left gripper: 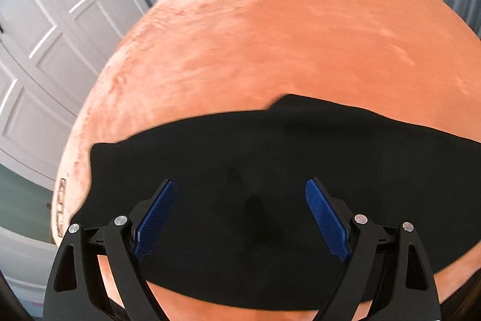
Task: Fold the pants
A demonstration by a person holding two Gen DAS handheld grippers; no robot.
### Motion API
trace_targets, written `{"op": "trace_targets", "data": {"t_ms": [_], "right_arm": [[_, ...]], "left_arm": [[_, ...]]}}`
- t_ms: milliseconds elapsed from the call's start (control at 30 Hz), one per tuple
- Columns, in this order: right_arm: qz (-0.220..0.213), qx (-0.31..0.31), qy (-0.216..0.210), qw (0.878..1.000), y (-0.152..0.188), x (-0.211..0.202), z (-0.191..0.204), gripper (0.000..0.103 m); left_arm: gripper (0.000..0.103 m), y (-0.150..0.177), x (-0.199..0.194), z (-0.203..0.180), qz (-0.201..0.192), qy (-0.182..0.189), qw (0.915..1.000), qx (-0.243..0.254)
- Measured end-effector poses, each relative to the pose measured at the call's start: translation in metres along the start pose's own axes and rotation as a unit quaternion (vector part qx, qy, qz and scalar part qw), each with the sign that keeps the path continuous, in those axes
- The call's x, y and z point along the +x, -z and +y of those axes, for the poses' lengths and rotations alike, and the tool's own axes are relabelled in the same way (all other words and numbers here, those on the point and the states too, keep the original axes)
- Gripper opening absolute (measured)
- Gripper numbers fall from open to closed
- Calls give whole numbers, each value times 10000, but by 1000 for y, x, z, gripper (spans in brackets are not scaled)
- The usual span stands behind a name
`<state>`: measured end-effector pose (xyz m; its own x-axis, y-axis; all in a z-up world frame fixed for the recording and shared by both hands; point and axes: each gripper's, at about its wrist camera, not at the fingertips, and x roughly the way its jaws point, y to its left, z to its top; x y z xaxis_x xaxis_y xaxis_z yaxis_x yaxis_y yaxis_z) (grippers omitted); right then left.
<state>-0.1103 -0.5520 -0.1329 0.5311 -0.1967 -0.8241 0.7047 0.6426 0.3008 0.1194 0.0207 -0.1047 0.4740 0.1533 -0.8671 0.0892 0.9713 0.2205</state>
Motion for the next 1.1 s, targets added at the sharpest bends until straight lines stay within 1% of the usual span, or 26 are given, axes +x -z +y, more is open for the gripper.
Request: {"op": "trace_targets", "data": {"t_ms": [67,100,133,200,267,300,333,367,400,433,467,500,533,567,600,633,667,700,767,833,867,900,933,967,1067,1100], "right_arm": [[30,719,-302,9969,-4,-6,-49,42],[48,1063,-509,9930,1,-7,-59,55],[140,1414,-913,9856,6,-7,-69,66],[460,1929,-1571,9675,14,5,-77,78],[649,2105,-1887,9570,22,18,-67,78],[636,2145,-2023,9534,20,24,-65,72],[554,2160,-2072,9526,17,31,-61,48],[563,2043,-2068,9552,9,41,-50,31],[530,1809,-1921,9631,-1,46,-41,9],[372,1632,-1957,9663,-10,36,-33,8],[80,1364,-2176,9664,-22,12,-27,8],[-371,830,-2348,9678,-30,-14,-9,8],[-656,399,-2317,9698,-29,-23,2,8],[-699,163,-2105,9749,-28,-19,6,9],[-403,55,-1673,9851,-27,2,3,9],[121,325,-1450,9888,-24,34,-11,9],[579,684,-1264,9879,-17,59,-27,9],[678,896,-1399,9838,-11,68,-36,10],[506,1219,-1686,9768,-6,65,-43,17],[454,1339,-1686,9755,-4,65,-39,32],[441,1329,-1690,9756,-6,66,-36,32],[431,1295,-1641,9770,-7,67,-34,31],[413,1235,-1522,9797,-9,64,-30,13],[345,1123,-1409,9830,-14,56,-21,10],[-145,266,-1595,9867,-24,10,23,10],[-294,-170,-1669,9854,-25,-13,50,10]], "left_arm": [[86,2,-3,-8,72,136,9999,-27],[86,4,-5,-15,94,199,9998,-6],[86,6,-9,-25,114,212,9997,53],[86,9,-15,-39,114,214,9995,197],[86,13,-23,-52,102,148,9992,348],[86,14,-26,-55,78,160,9991,382],[86,15,-29,-57,60,164,9990,400],[86,15,-31,-59,66,180,9990,407],[86,15,-33,-61,80,205,9989,411],[86,15,-37,-61,71,191,9990,402],[86,15,-40,-58,13,171,9991,393],[86,15,-46,-57,-107,153,9991,380],[86,16,-49,-57,-172,135,9990,378],[86,16,-49,-57,-204,127,9990,368],[86,17,-48,-58,-193,157,9990,361],[86,17,-44,-59,-111,192,9991,367],[86,18,-40,-62,-27,179,9991,380],[86,20,-38,-64,38,152,9990,415],[86,23,-39,-65,9,104,9989,455],[86,25,-38,-65,7,114,9988,483],[86,25,-37,-64,31,125,9988,470],[86,25,-37,-62,46,133,9989,453],[86,25,-37,-60,62,135,9990,411],[86,24,-39,-56,42,164,9993,344],[86,24,-44,-41,-74,198,9996,194],[86,25,-44,-37,-83,212,9996,150]]}}
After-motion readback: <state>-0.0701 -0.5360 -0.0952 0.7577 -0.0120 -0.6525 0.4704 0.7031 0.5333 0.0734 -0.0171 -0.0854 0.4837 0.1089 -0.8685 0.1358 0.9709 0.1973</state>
